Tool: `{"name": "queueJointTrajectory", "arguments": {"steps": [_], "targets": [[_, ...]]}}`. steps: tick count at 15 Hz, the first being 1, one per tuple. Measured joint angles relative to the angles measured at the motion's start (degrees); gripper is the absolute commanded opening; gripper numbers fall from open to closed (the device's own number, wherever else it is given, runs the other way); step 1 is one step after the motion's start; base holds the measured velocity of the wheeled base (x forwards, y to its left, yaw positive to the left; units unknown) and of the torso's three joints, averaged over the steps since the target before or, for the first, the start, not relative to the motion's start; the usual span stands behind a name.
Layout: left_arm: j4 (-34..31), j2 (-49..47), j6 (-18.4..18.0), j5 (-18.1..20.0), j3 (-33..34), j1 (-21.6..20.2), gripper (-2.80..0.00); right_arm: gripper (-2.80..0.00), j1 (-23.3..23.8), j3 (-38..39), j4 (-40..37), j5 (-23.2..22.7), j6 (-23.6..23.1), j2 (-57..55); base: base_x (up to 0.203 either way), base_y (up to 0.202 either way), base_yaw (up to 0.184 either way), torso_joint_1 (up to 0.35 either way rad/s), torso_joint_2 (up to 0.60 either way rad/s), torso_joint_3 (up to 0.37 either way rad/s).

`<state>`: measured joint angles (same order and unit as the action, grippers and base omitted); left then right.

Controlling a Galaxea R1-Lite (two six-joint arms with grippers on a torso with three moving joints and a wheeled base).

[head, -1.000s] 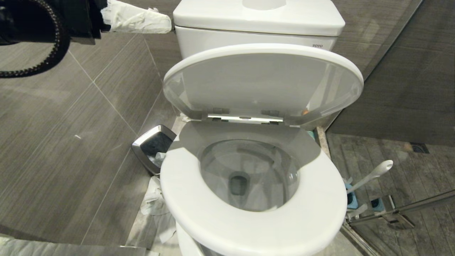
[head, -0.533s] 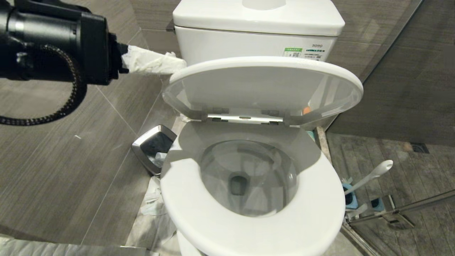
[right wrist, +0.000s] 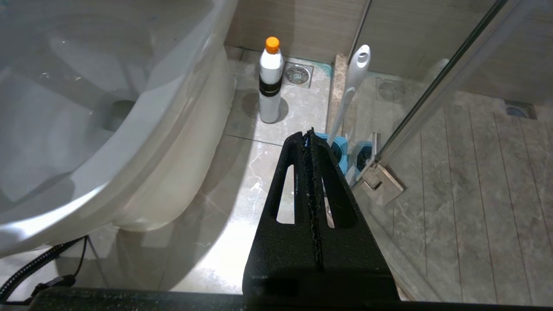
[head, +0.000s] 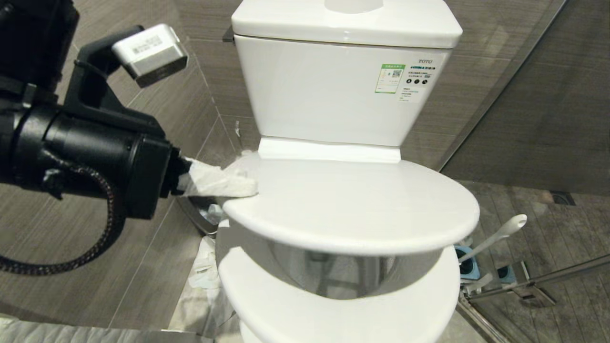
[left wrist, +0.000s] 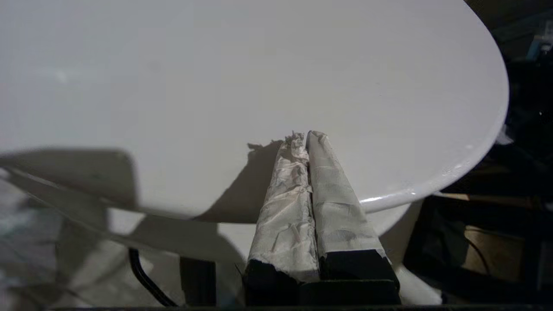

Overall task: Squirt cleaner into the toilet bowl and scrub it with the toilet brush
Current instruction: Close the toilet lid

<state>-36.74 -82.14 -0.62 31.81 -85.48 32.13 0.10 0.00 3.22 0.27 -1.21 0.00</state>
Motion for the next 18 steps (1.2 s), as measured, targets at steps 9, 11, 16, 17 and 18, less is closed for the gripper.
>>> {"name": "queueJointTrajectory", "arguments": {"steps": [9,11,16,17,18], "targets": [[-17.09,-0.58,5.3,0.0,1.86,-0.3,-2.8,-2.8,0.0,0.0,-0.02,0.0,0.02,0.0,0.0,0.0,0.0,0.0,0.0,0.0],[-16.28,-0.66,5.16,-0.24,1.47,-1.07,-2.8,-2.8,0.0,0.0,-0.02,0.0,0.02,0.0,0.0,0.0,0.0,0.0,0.0,0.0],[-16.86,-0.02,4.94,-5.73,1.27,-8.25,-2.8,-2.8,0.0,0.0,-0.02,0.01,0.04,0.0,0.0,0.0,0.0,0.0,0.0,0.0],[-16.78,0.0,4.94,-8.36,1.25,-9.39,-2.8,-2.8,0.0,0.0,-0.02,-0.02,0.02,0.0,0.0,0.0,0.0,0.0,0.0,0.0],[-16.02,-0.03,5.08,-9.63,0.64,-9.92,-2.8,-2.8,0.0,0.0,0.0,0.01,0.01,0.0,0.0,0.0,0.0,0.0,0.0,0.0]]}}
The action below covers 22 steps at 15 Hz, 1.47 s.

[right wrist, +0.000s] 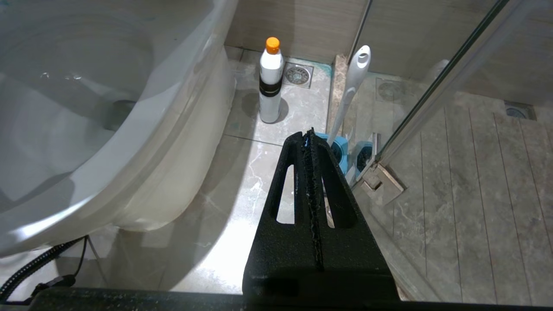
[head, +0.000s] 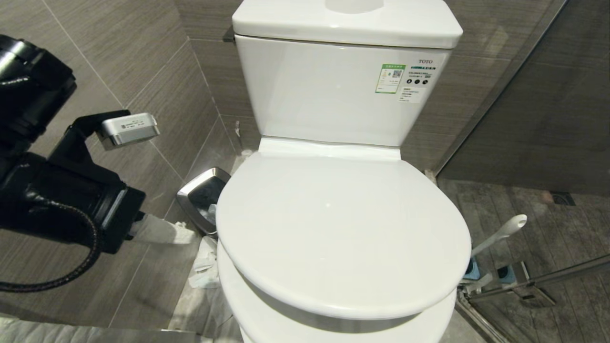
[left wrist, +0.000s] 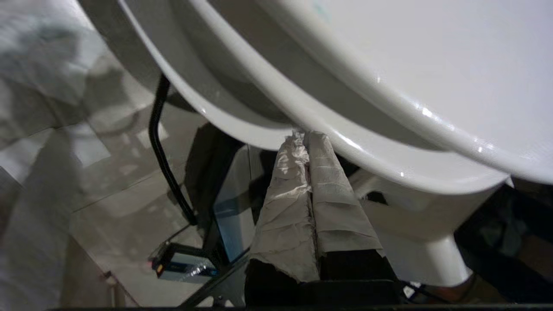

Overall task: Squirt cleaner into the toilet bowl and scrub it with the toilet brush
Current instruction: Close the toilet lid

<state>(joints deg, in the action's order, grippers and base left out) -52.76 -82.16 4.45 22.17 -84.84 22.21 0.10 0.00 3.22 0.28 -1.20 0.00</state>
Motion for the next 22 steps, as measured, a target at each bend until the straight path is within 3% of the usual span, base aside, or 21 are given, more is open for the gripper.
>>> {"name": "queueJointTrajectory", "arguments": {"steps": [5,11,22], "targets": [[9.98,-1.54,-0.43,1.03,-2.35,2.42,-2.8,-2.8,0.0,0.0,0.0,-0.03,0.01,0.0,0.0,0.0,0.0,0.0,0.0,0.0],[8.27,-7.57,0.08,1.06,-5.5,7.63,-2.8,-2.8,0.0,0.0,-0.02,-0.02,0.01,0.0,0.0,0.0,0.0,0.0,0.0,0.0],[6.02,-16.84,1.67,2.16,-4.93,9.07,-2.8,-2.8,0.01,0.0,0.0,-0.01,0.01,0.0,0.0,0.0,0.0,0.0,0.0,0.0]]}}
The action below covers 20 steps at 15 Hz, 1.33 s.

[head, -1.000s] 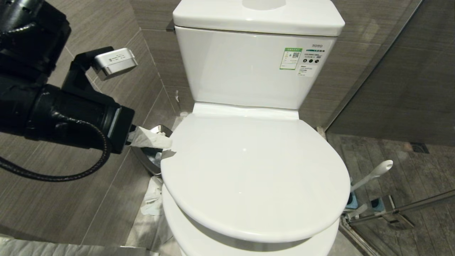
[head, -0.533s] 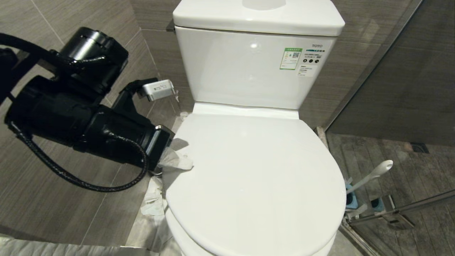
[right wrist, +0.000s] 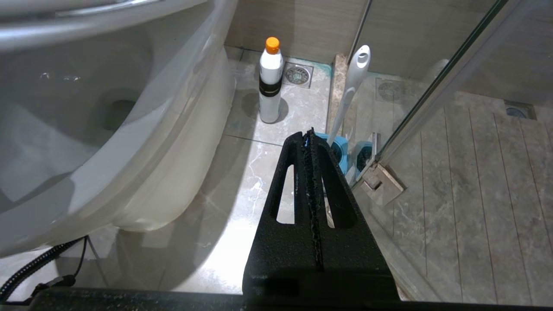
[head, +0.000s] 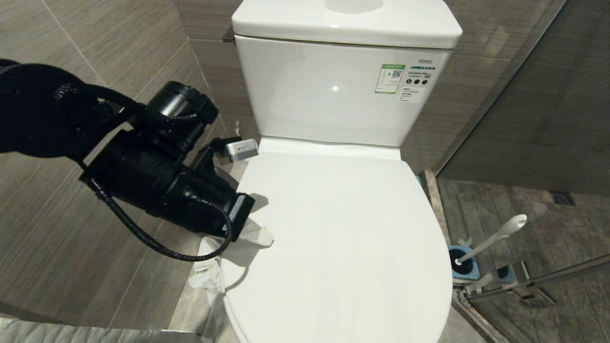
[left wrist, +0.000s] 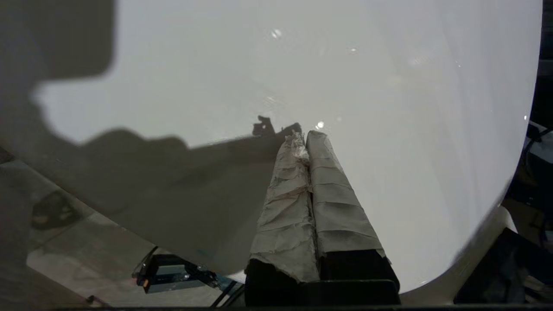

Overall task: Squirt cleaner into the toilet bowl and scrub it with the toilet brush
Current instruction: Close the toilet lid

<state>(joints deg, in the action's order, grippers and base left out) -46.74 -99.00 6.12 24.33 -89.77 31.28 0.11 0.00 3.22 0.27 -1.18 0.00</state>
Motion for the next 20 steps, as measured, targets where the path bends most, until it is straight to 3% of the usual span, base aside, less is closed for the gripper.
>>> {"name": "queueJointTrajectory", "arguments": {"steps": [5,11,16,20], "targets": [[0.73,-3.81,0.61,-0.09,0.21,-0.06,-2.8,-2.8,-0.01,0.0,-0.01,-0.04,0.0,0.0,0.0,0.0,0.0,0.0,0.0,0.0],[7.38,-8.89,0.66,-0.2,2.17,1.13,-2.8,-2.8,-0.01,0.0,0.0,-0.01,0.0,0.0,0.0,0.0,0.0,0.0,0.0,0.0],[18.75,-11.75,4.01,-0.17,8.02,2.84,-2.8,-2.8,-0.01,0.0,0.0,0.0,-0.02,0.0,0.0,0.0,0.0,0.0,0.0,0.0],[29.16,-13.8,4.55,-0.76,11.59,3.63,-2.8,-2.8,-0.01,0.0,0.0,-0.01,0.0,0.0,0.0,0.0,0.0,0.0,0.0,0.0]]}}
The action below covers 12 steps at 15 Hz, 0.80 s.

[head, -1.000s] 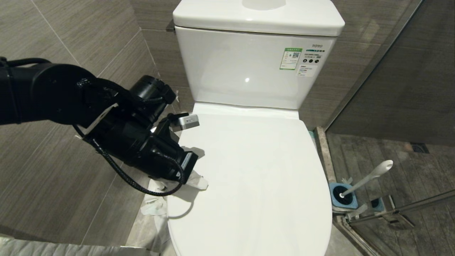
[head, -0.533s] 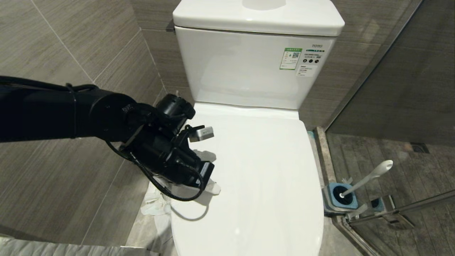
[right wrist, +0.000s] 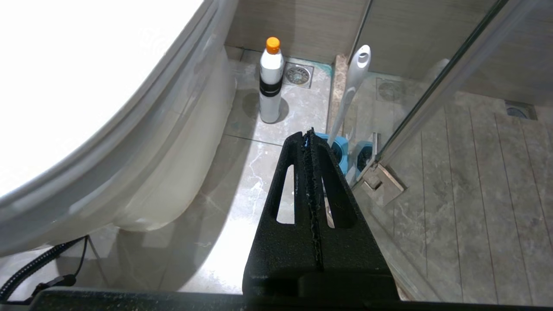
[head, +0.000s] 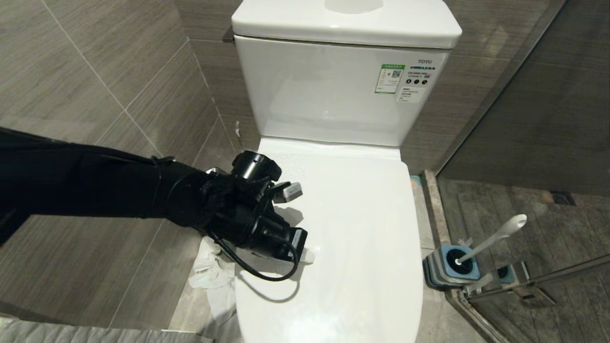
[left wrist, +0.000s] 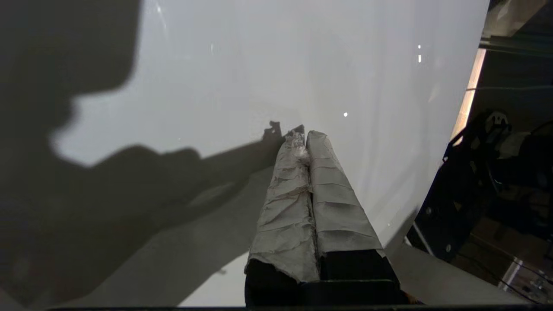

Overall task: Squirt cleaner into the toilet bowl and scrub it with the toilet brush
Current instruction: Close the toilet lid

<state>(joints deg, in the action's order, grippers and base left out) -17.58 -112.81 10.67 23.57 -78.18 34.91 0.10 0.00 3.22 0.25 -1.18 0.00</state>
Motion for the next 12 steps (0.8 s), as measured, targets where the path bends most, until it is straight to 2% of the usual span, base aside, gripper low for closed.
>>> {"name": "queueJointTrajectory", "arguments": {"steps": [3,6,12], "targets": [[6.43,-1.17,-0.09,-2.48,3.29,0.51,-2.8,-2.8,0.0,0.0,-0.02,-0.01,0.0,0.0,0.0,0.0,0.0,0.0,0.0,0.0],[12.56,-2.09,-0.11,-3.29,6.17,0.86,-2.8,-2.8,0.0,0.0,-0.02,0.01,-0.01,0.0,0.0,0.0,0.0,0.0,0.0,0.0],[13.79,-0.81,0.07,-3.48,7.16,0.97,-2.8,-2.8,0.0,0.0,-0.02,0.01,-0.02,0.0,0.0,0.0,0.0,0.0,0.0,0.0]]}}
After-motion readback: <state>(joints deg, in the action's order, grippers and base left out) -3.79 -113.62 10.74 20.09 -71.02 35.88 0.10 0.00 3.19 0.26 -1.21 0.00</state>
